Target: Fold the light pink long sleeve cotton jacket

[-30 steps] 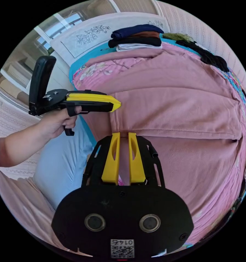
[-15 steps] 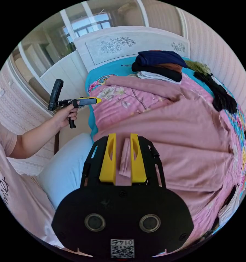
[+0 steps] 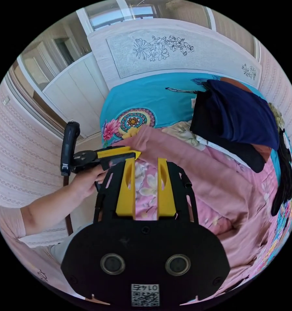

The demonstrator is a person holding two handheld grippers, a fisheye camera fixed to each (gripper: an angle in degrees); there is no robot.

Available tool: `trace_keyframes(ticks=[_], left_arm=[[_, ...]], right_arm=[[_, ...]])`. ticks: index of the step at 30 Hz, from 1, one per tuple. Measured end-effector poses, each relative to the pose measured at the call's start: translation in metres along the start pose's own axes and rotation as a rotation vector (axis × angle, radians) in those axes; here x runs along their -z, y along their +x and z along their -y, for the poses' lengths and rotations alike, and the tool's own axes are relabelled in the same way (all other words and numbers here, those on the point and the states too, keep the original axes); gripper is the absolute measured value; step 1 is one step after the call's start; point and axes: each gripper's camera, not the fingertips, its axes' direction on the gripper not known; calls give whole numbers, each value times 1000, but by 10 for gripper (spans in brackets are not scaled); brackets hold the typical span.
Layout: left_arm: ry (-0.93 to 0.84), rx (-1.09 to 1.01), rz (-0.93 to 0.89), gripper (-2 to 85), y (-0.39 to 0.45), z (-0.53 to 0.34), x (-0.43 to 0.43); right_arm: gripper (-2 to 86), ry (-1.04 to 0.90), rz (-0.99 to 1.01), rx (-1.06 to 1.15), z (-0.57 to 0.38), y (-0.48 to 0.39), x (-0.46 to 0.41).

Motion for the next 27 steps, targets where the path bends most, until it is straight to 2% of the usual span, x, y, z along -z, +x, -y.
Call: trace_keyframes(ticks=[6, 9, 10, 11, 14, 19, 22, 27], left_arm=[[-13, -186, 7, 49, 33, -36, 7], [-20, -278, 72, 49, 50, -51, 12], [-18, -303, 74, 49, 56, -57, 17], [-17, -312, 63, 49, 58, -59, 20], [5, -368, -103, 49, 81, -73, 40], [99, -562, -414, 49, 179, -124, 86], [85, -657, -576, 49, 242, -156, 96], [-23, -781, -740, 49, 326, -202, 91]], right_arm=[[137, 13, 35, -34, 27, -16, -33], [82, -107, -26, -89, 27, -7, -42], [42, -89, -18, -101, 20, 0, -32], [37, -74, -2, -111, 16, 5, -24], [19, 28, 109, -161, -18, 30, 30], [14, 385, 346, -386, -158, 79, 164], [14, 497, 276, -497, -244, 85, 232], [14, 550, 47, -621, -337, 72, 307]])
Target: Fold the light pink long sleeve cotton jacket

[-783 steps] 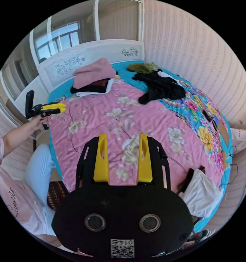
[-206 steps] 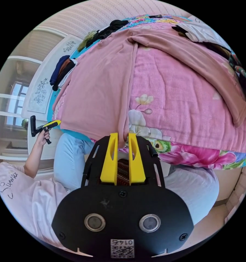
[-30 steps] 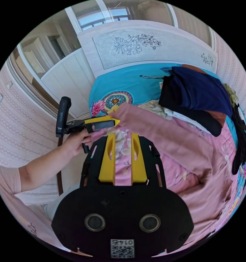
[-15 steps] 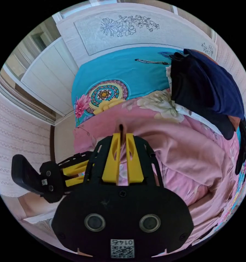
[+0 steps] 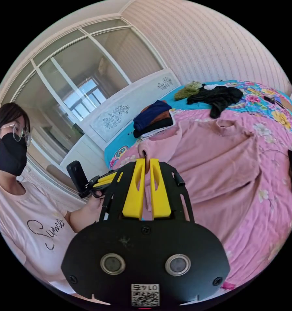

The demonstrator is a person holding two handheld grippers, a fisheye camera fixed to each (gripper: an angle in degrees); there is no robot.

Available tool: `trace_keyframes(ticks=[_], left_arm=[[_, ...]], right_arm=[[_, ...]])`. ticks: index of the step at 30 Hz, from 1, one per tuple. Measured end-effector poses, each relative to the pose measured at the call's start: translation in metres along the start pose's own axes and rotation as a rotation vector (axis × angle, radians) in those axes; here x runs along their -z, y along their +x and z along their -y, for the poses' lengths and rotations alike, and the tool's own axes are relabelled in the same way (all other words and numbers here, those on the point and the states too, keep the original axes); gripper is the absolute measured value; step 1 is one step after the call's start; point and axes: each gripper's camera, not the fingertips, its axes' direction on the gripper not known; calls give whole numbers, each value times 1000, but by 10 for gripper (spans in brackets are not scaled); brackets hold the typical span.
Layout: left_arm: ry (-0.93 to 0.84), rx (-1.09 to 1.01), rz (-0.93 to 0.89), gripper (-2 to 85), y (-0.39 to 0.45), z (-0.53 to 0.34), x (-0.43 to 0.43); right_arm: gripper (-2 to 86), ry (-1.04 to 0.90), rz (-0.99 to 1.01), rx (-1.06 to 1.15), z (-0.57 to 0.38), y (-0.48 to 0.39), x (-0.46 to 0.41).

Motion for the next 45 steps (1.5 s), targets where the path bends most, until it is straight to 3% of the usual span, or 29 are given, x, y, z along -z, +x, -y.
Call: trace_keyframes(ticks=[5, 10, 15, 18, 23, 25, 28, 35, 39, 42, 45], left_arm=[[-127, -61, -56, 48, 39, 2, -55], [-323, -29, -95, 42, 50, -13, -110], [-389, -21, -173, 48, 51, -21, -132], [-405, -40, -28, 51, 31, -18, -129], [-392, 4, 266, 53, -52, 16, -127], [-373, 2, 392, 61, -90, 42, -137], [-419, -1, 436, 66, -130, 72, -170], [-550, -32, 446, 66, -183, 100, -250], [-620, -6, 375, 56, -208, 102, -274], [-567, 48, 323, 30, -221, 109, -265], [-470, 58, 354, 4, -231, 122, -244]], right_arm=[[15, 38, -43, -141, -22, 36, 44], [16, -60, -89, -251, -42, 71, 43], [14, -175, -136, -417, -70, 100, 50], [13, -209, -224, -480, -77, 106, 72], [19, -188, -401, -329, -20, 106, 89], [33, -168, -349, -205, 37, 112, 71], [63, -177, -265, -53, 120, 118, 26], [107, -259, -202, 9, 257, 146, -81], [86, -325, -377, -16, 290, 164, -115], [28, -370, -256, 24, 310, 160, -117], [13, -352, -271, 157, 333, 142, -117]])
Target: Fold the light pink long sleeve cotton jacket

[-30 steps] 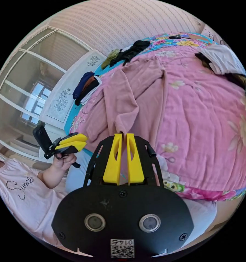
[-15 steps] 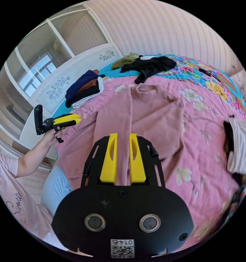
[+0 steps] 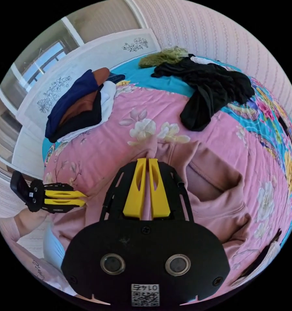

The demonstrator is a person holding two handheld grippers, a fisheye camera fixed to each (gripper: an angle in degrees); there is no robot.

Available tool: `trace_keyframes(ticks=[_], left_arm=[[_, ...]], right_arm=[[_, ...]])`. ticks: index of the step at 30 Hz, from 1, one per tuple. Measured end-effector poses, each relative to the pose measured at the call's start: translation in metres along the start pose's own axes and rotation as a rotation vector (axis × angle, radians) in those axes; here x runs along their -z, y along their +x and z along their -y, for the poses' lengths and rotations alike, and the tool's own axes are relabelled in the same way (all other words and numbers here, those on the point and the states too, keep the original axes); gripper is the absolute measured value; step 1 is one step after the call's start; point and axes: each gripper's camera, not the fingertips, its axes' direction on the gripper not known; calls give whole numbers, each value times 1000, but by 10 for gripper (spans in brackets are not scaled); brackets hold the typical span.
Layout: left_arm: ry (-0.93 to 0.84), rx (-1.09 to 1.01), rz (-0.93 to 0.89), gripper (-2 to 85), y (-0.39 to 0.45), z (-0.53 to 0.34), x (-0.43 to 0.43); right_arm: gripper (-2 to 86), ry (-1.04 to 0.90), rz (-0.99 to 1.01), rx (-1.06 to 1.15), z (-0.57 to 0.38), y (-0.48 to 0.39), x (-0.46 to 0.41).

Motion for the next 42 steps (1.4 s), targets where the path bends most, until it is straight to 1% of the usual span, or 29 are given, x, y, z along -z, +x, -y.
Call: trace_keyframes(ticks=[2, 3, 5, 6, 7, 9, 12, 14, 15, 16, 17, 19, 21, 23, 25, 27, 29, 30, 31, 34, 36, 39, 40, 42], left_arm=[[24, 32, -18, 0, -16, 3, 4], [-1, 48, -14, -1, -27, 6, -1], [-104, 36, 22, 2, -38, 8, -22], [-128, 35, 11, 5, -42, 9, -30], [-121, 31, 8, 11, -44, 13, -27], [-99, 14, 8, 26, -45, 19, -17], [-6, -61, 66, 54, -52, 26, 2], [-68, -80, 61, 69, -56, 39, -5], [-114, -83, 55, 80, -57, 50, -10], [-131, -106, 29, 79, -56, 61, -12], [-137, -127, 11, 79, -55, 66, -12], [-186, -243, -39, 61, -49, 78, -9], [-205, -312, -35, 51, -49, 76, -3], [-314, -310, 0, 54, -57, 67, -6], [-456, -283, 63, 65, -74, 52, -5], [-448, -255, 126, 68, -85, 49, 7], [-344, -187, 127, 66, -97, 60, 23], [-250, -117, 116, 65, -107, 73, 30], [-168, -30, 89, 66, -116, 88, 31], [-65, 93, -13, 86, -129, 127, 3], [-79, 126, -13, 101, -129, 147, -25], [-112, 209, -81, 106, -136, 168, -65], [-166, 246, -141, 99, -141, 170, -79], [-192, 267, -153, 51, -143, 168, -82]], right_arm=[[10, 34, 1, 41, 13, -6, 3], [10, 54, 14, 47, 20, -9, 1], [11, 11, 2, 54, 26, -12, -11], [14, -43, -11, 64, 27, -14, -19], [19, -33, -30, 71, 23, -14, -16], [37, 63, -31, 105, 11, -12, 8], [81, 229, -24, 133, -27, 11, 72], [94, 276, -65, 52, -60, 42, 107], [121, 268, -95, -42, -83, 68, 125], [144, 232, -123, -139, -104, 94, 139], [154, 214, -145, -179, -115, 105, 144], [172, 161, -201, -277, -151, 138, 152], [175, 112, -149, -311, -165, 154, 147], [173, 106, -87, -336, -175, 164, 143], [162, 115, -30, -382, -185, 175, 136], [150, 122, -17, -407, -191, 180, 134], [117, 123, -26, -375, -195, 179, 137], [78, 108, 13, -341, -196, 179, 137], [69, 101, 24, -348, -198, 179, 137], [57, 84, 25, -374, -205, 183, 141], [53, 83, 43, -390, -211, 186, 143], [47, 103, 101, -419, -224, 193, 151], [44, 113, 122, -428, -229, 195, 155], [40, 134, 147, -431, -238, 195, 162]])
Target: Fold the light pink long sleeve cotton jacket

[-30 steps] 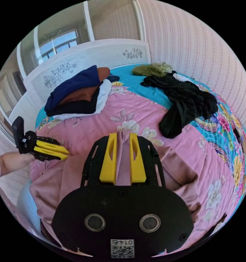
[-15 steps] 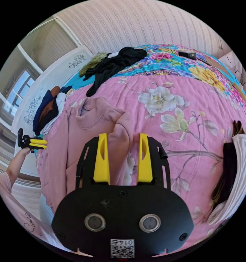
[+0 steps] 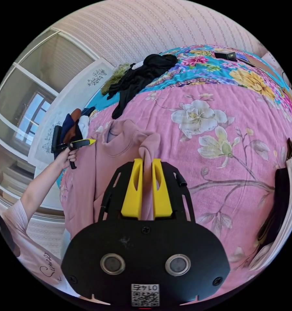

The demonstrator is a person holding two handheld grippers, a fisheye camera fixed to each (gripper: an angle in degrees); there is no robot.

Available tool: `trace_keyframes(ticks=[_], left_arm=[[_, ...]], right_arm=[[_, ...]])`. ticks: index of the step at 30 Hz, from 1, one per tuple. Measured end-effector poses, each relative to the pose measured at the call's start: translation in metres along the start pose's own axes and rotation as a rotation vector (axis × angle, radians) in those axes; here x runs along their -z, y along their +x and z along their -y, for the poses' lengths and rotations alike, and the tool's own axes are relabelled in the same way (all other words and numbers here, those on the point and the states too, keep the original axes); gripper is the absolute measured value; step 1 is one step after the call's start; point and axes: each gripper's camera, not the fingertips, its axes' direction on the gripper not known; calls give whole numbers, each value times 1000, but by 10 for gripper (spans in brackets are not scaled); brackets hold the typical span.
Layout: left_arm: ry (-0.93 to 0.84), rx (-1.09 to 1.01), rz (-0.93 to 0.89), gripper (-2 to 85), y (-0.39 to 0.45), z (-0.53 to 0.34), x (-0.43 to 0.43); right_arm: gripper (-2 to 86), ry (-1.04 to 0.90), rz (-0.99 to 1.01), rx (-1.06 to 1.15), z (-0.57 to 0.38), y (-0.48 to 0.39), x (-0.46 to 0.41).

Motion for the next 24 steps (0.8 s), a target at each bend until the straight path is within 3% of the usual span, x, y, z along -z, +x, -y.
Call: trace_keyframes(ticks=[5, 11, 16, 19, 24], left_arm=[[158, -106, -25, 40, 14, -34, 67], [242, -231, -95, 40, 25, -149, 162], [192, -84, -187, 39, 16, -288, 157], [135, 8, -186, 39, 11, -352, 137], [116, 90, -153, 50, 3, -413, 121]], right_arm=[[33, 133, 82, 40, -39, -8, 35], [34, 233, 117, 214, -139, -51, 93], [39, 128, 85, 274, -264, -89, 93], [43, 67, 67, 169, -328, -96, 67], [62, 21, -39, 125, -393, -113, 39]])
